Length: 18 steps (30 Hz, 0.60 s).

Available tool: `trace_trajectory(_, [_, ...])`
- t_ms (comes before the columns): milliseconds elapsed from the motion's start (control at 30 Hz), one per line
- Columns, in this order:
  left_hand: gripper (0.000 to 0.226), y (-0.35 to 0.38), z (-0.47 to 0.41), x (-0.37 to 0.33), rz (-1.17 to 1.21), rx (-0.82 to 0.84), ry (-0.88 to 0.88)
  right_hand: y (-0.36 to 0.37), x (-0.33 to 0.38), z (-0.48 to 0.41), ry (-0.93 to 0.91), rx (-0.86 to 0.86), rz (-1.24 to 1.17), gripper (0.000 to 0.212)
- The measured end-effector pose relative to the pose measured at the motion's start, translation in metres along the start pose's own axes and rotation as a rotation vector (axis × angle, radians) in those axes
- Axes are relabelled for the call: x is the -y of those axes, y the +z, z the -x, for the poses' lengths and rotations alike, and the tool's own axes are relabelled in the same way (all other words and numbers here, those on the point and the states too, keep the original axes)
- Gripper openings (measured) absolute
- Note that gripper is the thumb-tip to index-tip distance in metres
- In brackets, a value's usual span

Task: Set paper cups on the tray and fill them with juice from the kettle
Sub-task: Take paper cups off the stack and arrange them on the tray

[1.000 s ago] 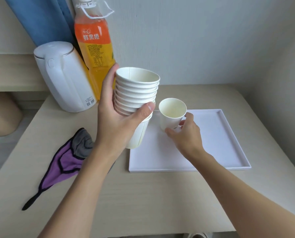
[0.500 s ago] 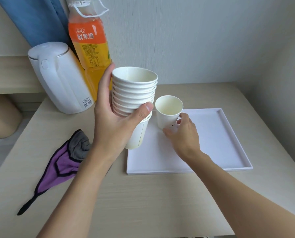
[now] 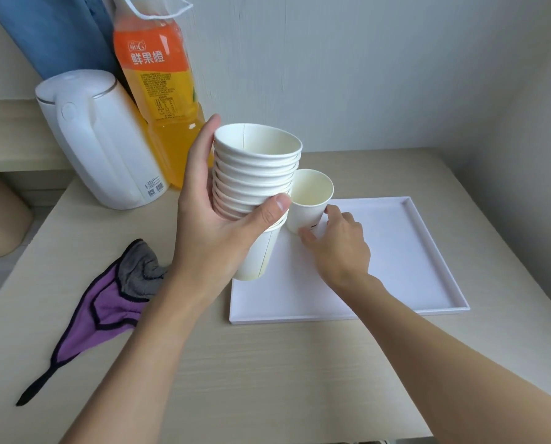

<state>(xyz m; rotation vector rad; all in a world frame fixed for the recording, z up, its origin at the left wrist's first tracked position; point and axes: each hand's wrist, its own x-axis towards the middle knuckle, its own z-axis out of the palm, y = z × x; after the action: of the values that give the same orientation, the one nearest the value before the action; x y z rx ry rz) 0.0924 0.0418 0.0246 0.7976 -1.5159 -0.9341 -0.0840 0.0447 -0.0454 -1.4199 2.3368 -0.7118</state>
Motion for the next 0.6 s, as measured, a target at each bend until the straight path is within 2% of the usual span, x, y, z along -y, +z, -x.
trace_trajectory(233, [0.093,0.005,0.002,-0.002,0.018,0.006,0.002,0.008,0.001,-0.002,0.017,-0.014,0.121,0.036])
trace_trajectory(433, [0.094,0.004,0.002,0.001,0.023,0.014,-0.002,0.011,0.001,-0.006,0.019,-0.028,0.198,0.041])
trace_trajectory(600, [0.093,0.004,0.001,0.001,0.029,0.03,0.002,0.009,0.001,-0.009,0.056,-0.009,0.161,0.044])
